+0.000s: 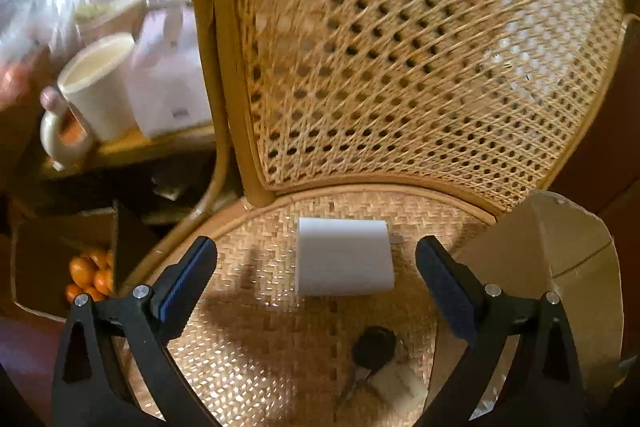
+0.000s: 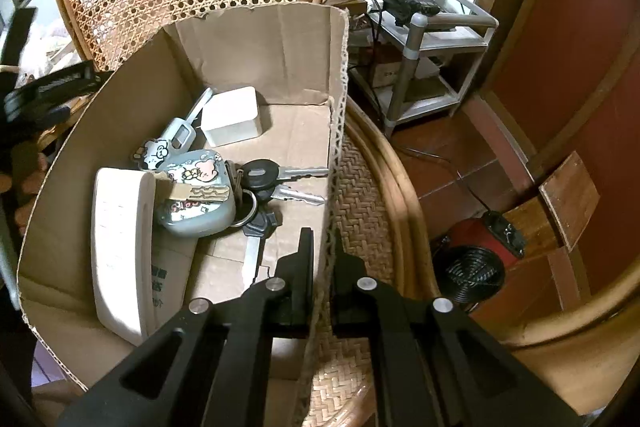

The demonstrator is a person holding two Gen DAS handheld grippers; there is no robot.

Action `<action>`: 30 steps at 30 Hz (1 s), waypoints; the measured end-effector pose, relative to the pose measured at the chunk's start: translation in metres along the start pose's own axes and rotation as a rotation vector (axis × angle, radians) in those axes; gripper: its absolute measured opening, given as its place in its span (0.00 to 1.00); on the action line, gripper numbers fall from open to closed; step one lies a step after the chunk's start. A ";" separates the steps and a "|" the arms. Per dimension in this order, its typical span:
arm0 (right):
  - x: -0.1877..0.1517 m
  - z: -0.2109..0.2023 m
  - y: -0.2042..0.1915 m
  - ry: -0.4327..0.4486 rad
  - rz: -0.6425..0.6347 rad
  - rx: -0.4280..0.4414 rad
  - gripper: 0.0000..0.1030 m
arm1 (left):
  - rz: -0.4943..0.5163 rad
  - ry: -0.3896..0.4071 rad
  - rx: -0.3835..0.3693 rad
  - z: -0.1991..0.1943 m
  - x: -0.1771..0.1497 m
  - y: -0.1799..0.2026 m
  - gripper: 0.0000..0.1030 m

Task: Organize rigid objects
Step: 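Move the left tool down to the white square block, then close the left gripper on the white block and lift it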

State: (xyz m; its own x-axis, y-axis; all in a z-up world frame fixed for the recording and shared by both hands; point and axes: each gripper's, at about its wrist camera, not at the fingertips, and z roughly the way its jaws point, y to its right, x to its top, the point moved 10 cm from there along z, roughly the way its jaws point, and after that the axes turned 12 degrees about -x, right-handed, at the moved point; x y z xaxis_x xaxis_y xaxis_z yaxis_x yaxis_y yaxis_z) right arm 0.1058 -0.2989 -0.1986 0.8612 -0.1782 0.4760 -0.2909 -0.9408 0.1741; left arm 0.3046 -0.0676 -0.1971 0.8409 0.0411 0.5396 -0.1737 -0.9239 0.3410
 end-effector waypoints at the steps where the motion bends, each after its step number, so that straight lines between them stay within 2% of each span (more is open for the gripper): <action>1: 0.000 0.000 0.000 0.000 -0.001 0.000 0.07 | -0.005 -0.006 -0.009 0.004 -0.001 -0.001 0.96; 6: 0.000 0.000 0.000 -0.001 0.001 -0.002 0.07 | 0.020 -0.065 0.002 0.026 -0.013 -0.003 0.95; 10: 0.001 0.001 0.000 -0.001 -0.001 -0.004 0.07 | 0.020 -0.066 -0.008 0.032 -0.017 -0.001 0.93; 12: 0.001 0.001 0.000 -0.002 -0.001 -0.005 0.07 | 0.030 -0.040 0.006 0.031 -0.015 0.000 0.84; 14: 0.001 0.001 -0.001 -0.001 -0.002 -0.005 0.07 | 0.027 -0.034 0.005 0.034 -0.015 0.004 0.81; 16: 0.001 0.001 -0.001 -0.001 -0.002 -0.005 0.07 | 0.030 -0.055 -0.008 0.040 -0.020 0.008 0.74; 17: 0.001 0.001 -0.001 -0.001 -0.002 -0.004 0.07 | 0.043 -0.078 -0.012 0.046 -0.027 0.012 0.67; 19: 0.001 0.001 -0.001 -0.002 -0.001 -0.003 0.07 | 0.115 -0.079 0.034 0.049 -0.033 0.017 0.66; 21: 0.000 0.001 -0.002 -0.003 0.000 0.000 0.07 | 0.202 -0.091 0.087 0.053 -0.038 0.024 0.60; 27: 0.000 0.001 -0.002 -0.004 0.001 0.001 0.07 | 0.111 -0.080 0.054 0.044 -0.036 0.018 0.59; 30: 0.000 0.001 -0.002 -0.004 0.000 0.001 0.07 | 0.121 -0.025 0.071 0.023 -0.021 0.015 0.58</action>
State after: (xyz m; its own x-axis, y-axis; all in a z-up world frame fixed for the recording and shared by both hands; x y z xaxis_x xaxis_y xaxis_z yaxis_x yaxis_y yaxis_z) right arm 0.1067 -0.2973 -0.2001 0.8628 -0.1796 0.4725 -0.2907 -0.9410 0.1733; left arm 0.2963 -0.0915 -0.2207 0.8285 -0.0813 0.5540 -0.2390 -0.9461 0.2185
